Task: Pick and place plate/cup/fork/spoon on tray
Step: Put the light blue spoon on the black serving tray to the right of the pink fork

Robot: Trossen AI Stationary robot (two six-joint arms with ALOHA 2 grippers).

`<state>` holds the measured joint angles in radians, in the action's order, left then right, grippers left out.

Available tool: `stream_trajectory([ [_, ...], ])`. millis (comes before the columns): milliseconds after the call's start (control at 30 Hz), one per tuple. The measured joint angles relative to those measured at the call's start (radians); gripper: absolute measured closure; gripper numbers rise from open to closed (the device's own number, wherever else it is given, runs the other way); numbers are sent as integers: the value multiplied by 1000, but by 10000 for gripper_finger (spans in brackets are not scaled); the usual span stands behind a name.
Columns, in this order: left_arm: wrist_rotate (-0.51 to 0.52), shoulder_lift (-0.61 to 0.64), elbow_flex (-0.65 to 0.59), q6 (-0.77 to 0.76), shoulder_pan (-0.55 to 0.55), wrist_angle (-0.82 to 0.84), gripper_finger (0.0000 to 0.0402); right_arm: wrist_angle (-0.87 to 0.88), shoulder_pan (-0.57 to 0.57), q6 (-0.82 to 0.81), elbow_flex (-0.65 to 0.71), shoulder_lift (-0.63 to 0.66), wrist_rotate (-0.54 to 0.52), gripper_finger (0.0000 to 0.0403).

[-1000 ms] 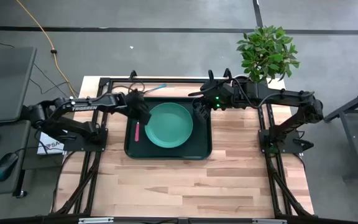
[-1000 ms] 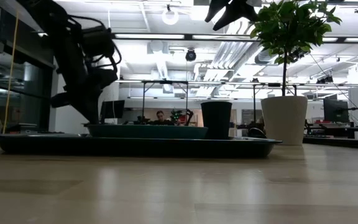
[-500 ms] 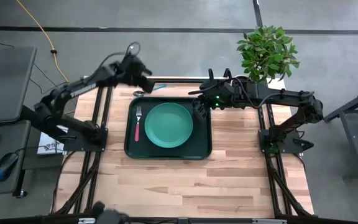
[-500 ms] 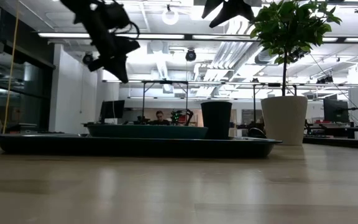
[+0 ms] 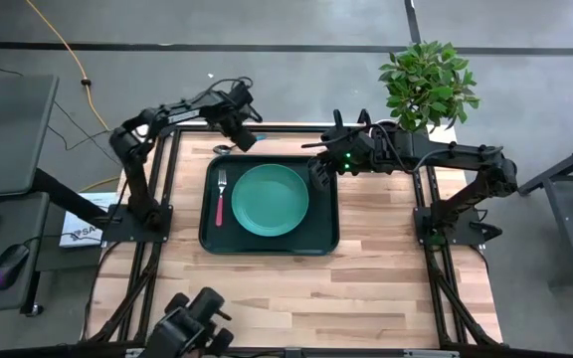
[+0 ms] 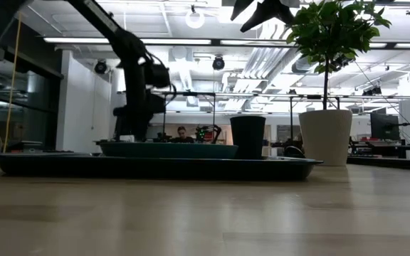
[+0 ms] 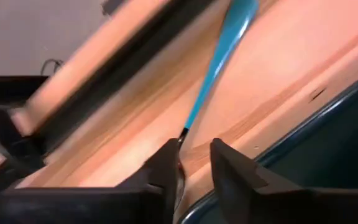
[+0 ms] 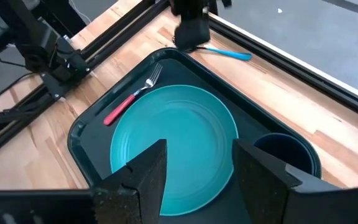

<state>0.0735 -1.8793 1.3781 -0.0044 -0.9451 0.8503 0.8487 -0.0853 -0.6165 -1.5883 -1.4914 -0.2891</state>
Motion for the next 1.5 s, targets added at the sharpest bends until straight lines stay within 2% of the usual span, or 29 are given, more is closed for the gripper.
stream_trajectory([
  [200, 9, -94, 0, 42, 1, -31, 257, 0, 1, -49, 0, 0, -25, 230],
  [333, 24, -113, 0, 43, 1, -85, 227, 0, 1, -82, 0, 0, -41, 230],
  [467, 20, -131, 0, 43, -6, -102, 218, 0, 1, -102, 0, 0, -46, 230],
  [667, 21, -177, 2, 44, -18, -98, 226, 0, 1, -127, 0, 0, -51, 230],
  [867, 21, -193, 5, 43, -23, -97, 253, 0, 1, -144, 0, 0, -67, 230],
  [933, 21, -194, 4, 44, -23, -97, 284, 0, 1, -144, 0, 0, -69, 230],
  [1067, 25, -179, 2, 83, -24, -94, 377, 0, 1, -144, 0, 0, -71, 230],
  [1100, 20, -172, 0, 93, -24, -95, 387, 0, 1, -143, 0, 0, -71, 230],
  [1233, 7, -142, 12, 90, -22, -75, 392, 0, 1, -136, 0, 0, -73, 230],
  [1500, -17, 0, 24, 64, -21, -93, 401, 0, 1, -116, 0, 0, -76, 230],
])
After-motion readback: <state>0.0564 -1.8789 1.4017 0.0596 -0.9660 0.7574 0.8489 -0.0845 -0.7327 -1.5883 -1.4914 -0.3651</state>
